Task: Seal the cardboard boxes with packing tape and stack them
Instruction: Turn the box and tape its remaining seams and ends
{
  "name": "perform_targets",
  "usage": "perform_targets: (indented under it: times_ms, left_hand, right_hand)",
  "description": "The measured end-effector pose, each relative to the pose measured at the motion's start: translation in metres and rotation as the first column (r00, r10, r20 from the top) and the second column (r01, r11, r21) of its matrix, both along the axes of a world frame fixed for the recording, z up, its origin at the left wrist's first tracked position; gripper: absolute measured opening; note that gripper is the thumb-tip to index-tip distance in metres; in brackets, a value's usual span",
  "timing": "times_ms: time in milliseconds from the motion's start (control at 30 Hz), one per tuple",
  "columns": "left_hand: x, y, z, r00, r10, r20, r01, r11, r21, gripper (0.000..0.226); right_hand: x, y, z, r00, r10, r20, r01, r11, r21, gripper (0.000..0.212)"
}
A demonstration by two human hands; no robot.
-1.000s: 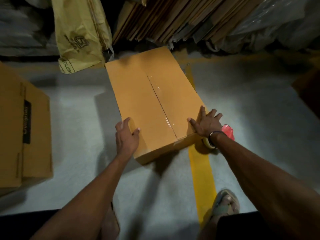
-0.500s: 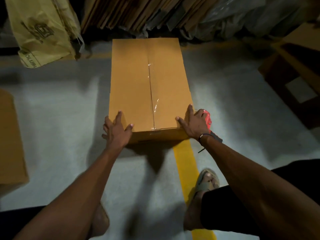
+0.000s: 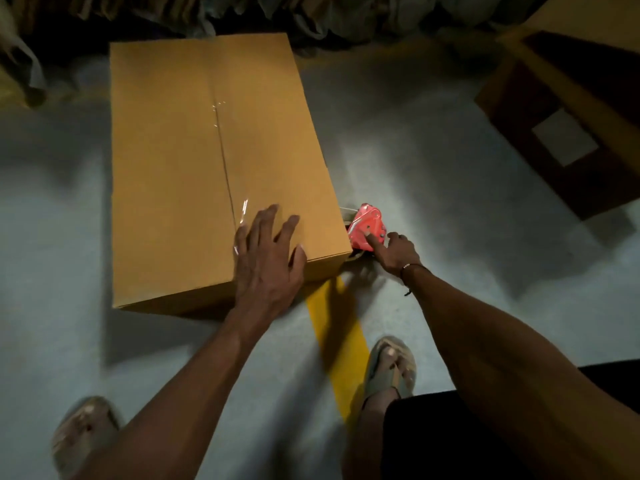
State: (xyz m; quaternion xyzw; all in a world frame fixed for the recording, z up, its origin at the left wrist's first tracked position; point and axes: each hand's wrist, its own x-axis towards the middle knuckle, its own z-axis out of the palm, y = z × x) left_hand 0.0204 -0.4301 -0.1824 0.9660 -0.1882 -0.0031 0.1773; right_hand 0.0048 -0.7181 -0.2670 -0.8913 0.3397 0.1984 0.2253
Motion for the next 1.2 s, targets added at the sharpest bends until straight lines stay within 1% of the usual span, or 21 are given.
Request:
perform_targets:
  times_ms: [100, 267, 400, 467, 533, 667, 733, 800, 833, 900, 933, 1000, 1067, 1100, 1133, 1167, 1200]
  left_hand:
    - [0.000, -0.002, -0.008, 1.000, 0.016, 0.021, -0.017, 0.999, 0.044, 0.058]
    - [0.000, -0.004, -0.012, 0.999, 0.034, 0.038, -0.035, 0.999, 0.039, 0.060]
    - [0.000, -0.004, -0.010, 1.000, 0.016, 0.017, -0.017, 0.998, 0.068, 0.061]
    - [0.000, -0.003, -0.007, 1.000, 0.002, -0.004, -0.002, 0.996, 0.085, 0.061]
    - [0.000, 0.001, -0.002, 0.999, -0.025, -0.034, 0.028, 0.995, 0.094, 0.062]
    - [0.007, 0.013, 0.018, 0.983, -0.116, -0.140, 0.136, 0.980, 0.145, 0.061]
    - [0.015, 0.018, 0.034, 0.963, -0.156, -0.219, 0.191, 0.971, 0.146, 0.059]
    - [0.020, 0.026, 0.055, 0.944, -0.196, -0.265, 0.246, 0.954, 0.170, 0.056]
    - [0.020, 0.032, 0.066, 0.940, -0.214, -0.266, 0.271, 0.941, 0.201, 0.053]
    - [0.017, 0.047, 0.091, 0.945, -0.235, -0.227, 0.292, 0.920, 0.261, 0.049]
    - [0.015, 0.056, 0.107, 0.950, -0.236, -0.204, 0.288, 0.914, 0.285, 0.049]
    - [0.009, 0.072, 0.141, 0.964, -0.201, -0.176, 0.247, 0.921, 0.301, 0.048]
    - [0.003, 0.087, 0.174, 0.979, -0.125, -0.163, 0.162, 0.956, 0.243, 0.046]
    - [-0.002, 0.094, 0.189, 0.984, -0.074, -0.164, 0.103, 0.979, 0.174, 0.043]
    - [-0.008, 0.101, 0.200, 0.984, -0.011, -0.180, 0.024, 0.997, 0.071, 0.039]
    - [-0.013, 0.107, 0.209, 0.969, 0.065, -0.238, -0.079, 0.996, -0.048, 0.035]
    - [-0.019, 0.112, 0.216, 0.927, 0.140, -0.348, -0.209, 0.963, -0.171, 0.032]
  right_hand:
    - [0.004, -0.003, -0.015, 0.998, 0.011, -0.062, -0.007, 0.998, 0.065, 0.116]
    - [0.006, 0.000, -0.026, 0.989, -0.125, -0.083, 0.130, 0.990, 0.059, 0.116]
    - [0.010, 0.001, -0.009, 0.983, -0.130, -0.130, 0.132, 0.991, 0.010, 0.103]
    - [0.010, -0.001, 0.002, 0.978, -0.135, -0.161, 0.141, 0.990, 0.024, 0.106]
    - [0.008, -0.006, 0.015, 0.975, -0.155, -0.161, 0.163, 0.986, 0.037, 0.109]
    - [0.008, -0.015, 0.068, 0.984, -0.146, -0.098, 0.149, 0.989, 0.022, 0.104]
    - [0.014, -0.020, 0.102, 0.987, -0.163, -0.014, 0.163, 0.987, 0.015, 0.110]
    - [0.020, -0.024, 0.140, 0.981, -0.175, 0.081, 0.174, 0.985, 0.023, 0.120]
    - [0.024, -0.023, 0.160, 0.980, -0.161, 0.120, 0.159, 0.987, 0.025, 0.122]
    - [0.031, -0.015, 0.206, 0.980, -0.099, 0.171, 0.092, 0.994, 0.051, 0.116]
    - [0.034, -0.007, 0.229, 0.980, -0.063, 0.191, 0.052, 0.997, 0.059, 0.113]
    - [0.033, 0.014, 0.275, 0.968, -0.004, 0.253, -0.023, 0.994, 0.105, 0.113]
    - [0.027, 0.041, 0.310, 0.946, 0.036, 0.323, -0.101, 0.977, 0.186, 0.112]
    - [0.020, 0.056, 0.322, 0.939, 0.043, 0.341, -0.137, 0.957, 0.257, 0.112]
    - [0.011, 0.072, 0.333, 0.935, 0.050, 0.352, -0.176, 0.925, 0.338, 0.114]
    - [0.002, 0.086, 0.339, 0.934, 0.067, 0.351, -0.217, 0.887, 0.408, 0.117]
    - [-0.007, 0.100, 0.342, 0.930, 0.087, 0.356, -0.257, 0.848, 0.464, 0.121]
